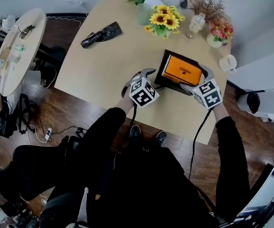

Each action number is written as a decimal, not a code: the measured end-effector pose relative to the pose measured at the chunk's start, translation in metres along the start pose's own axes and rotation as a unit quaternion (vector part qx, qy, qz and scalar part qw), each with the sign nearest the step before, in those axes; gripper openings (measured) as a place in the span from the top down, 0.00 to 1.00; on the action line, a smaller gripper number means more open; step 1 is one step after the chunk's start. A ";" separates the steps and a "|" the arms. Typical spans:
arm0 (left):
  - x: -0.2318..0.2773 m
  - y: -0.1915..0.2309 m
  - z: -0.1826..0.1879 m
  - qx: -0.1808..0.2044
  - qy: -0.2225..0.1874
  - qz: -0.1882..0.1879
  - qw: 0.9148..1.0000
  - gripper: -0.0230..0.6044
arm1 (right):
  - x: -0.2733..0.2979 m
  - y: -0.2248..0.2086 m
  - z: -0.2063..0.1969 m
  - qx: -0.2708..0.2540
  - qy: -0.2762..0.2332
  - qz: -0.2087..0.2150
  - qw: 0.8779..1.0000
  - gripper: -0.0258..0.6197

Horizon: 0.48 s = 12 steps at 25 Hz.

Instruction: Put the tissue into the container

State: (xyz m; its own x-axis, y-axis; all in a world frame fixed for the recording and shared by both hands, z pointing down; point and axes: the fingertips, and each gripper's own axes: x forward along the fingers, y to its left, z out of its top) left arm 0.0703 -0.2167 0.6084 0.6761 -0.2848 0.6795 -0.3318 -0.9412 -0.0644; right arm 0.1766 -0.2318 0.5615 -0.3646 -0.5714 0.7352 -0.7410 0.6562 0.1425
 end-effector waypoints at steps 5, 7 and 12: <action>0.004 0.000 0.003 0.008 -0.005 -0.001 1.000 0.46 | 0.005 0.000 -0.003 -0.001 0.004 0.003 1.000 0.17; 0.006 0.000 0.004 0.012 -0.005 -0.001 1.000 0.48 | 0.007 0.001 -0.006 0.001 0.007 0.005 1.000 0.17; 0.008 0.000 0.007 0.009 -0.008 -0.003 1.000 0.51 | 0.009 0.000 -0.010 0.000 0.012 0.007 1.000 0.17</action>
State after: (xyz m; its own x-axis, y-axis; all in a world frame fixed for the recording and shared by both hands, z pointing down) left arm 0.0799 -0.2204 0.6088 0.6890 -0.2823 0.6675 -0.3156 -0.9460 -0.0743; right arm 0.1788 -0.2319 0.5749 -0.3608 -0.5499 0.7533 -0.7362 0.6637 0.1319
